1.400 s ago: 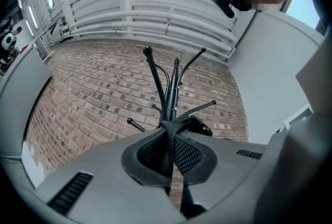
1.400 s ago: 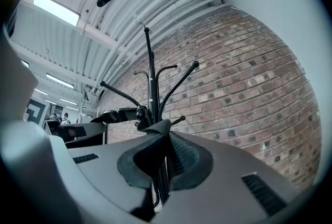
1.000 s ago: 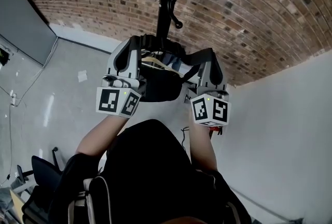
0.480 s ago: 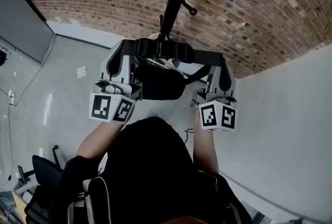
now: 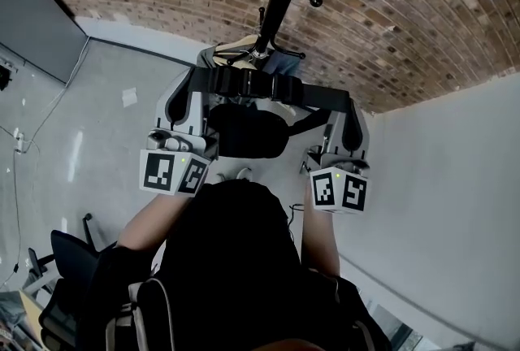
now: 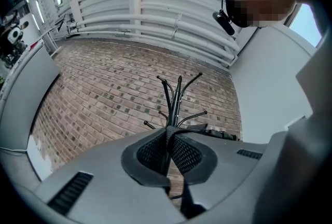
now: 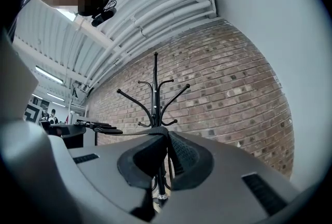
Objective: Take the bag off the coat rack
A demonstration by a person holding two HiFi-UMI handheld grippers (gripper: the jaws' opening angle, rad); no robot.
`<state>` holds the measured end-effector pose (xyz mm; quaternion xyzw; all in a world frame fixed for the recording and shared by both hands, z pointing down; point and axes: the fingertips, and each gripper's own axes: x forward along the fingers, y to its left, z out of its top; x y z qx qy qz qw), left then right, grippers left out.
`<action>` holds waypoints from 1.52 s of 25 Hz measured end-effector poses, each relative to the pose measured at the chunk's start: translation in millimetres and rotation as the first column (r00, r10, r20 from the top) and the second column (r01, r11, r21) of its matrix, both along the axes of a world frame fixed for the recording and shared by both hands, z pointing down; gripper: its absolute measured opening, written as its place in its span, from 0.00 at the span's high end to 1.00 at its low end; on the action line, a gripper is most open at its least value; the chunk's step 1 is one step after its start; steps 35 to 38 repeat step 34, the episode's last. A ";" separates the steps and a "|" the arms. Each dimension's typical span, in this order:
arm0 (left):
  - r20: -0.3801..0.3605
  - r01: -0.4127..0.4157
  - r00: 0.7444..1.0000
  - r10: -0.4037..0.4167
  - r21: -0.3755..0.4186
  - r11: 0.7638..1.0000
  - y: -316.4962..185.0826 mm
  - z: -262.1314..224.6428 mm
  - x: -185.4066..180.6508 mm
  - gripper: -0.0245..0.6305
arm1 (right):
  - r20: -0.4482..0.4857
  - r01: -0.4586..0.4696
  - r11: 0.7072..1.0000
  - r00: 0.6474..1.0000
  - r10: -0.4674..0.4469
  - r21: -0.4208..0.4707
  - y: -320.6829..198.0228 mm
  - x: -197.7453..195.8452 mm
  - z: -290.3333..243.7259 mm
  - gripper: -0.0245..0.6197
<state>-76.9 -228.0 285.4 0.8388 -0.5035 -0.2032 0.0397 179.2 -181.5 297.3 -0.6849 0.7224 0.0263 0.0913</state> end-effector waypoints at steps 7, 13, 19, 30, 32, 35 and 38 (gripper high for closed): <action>0.015 -0.008 1.000 0.009 -0.014 1.000 11.9 12.3 -17.5 0.93 | -0.087 -0.030 0.999 0.996 0.026 -0.035 18.2 -20.0 17.1 0.93; 0.032 -0.014 0.999 0.015 -0.033 0.999 18.0 25.0 -30.7 0.93 | -0.021 -0.019 0.999 1.000 0.018 -0.041 28.8 -35.2 30.3 0.93; 0.016 -0.041 0.999 0.041 -0.021 0.999 16.9 30.1 -35.9 0.93 | -0.031 -0.004 0.999 1.000 0.003 -0.031 33.3 -42.3 29.7 0.93; 0.004 -0.056 0.998 0.056 -0.001 0.998 12.8 21.4 -39.2 0.93 | -0.023 -0.004 1.000 1.000 0.005 0.014 28.3 -44.3 14.6 0.93; 0.002 -0.052 0.999 0.052 -0.005 0.999 13.1 20.7 -40.3 0.93 | -0.016 -0.003 1.000 1.000 0.003 0.021 28.2 -45.7 11.0 0.93; 0.001 -0.049 0.999 0.049 -0.014 0.999 15.8 21.9 -42.3 0.93 | -0.014 -0.001 1.000 1.000 0.001 0.024 30.9 -47.9 9.0 0.93; 0.001 -0.049 0.999 0.049 -0.014 0.999 15.8 21.9 -42.3 0.93 | -0.014 -0.001 1.000 1.000 0.001 0.024 30.9 -47.9 9.0 0.93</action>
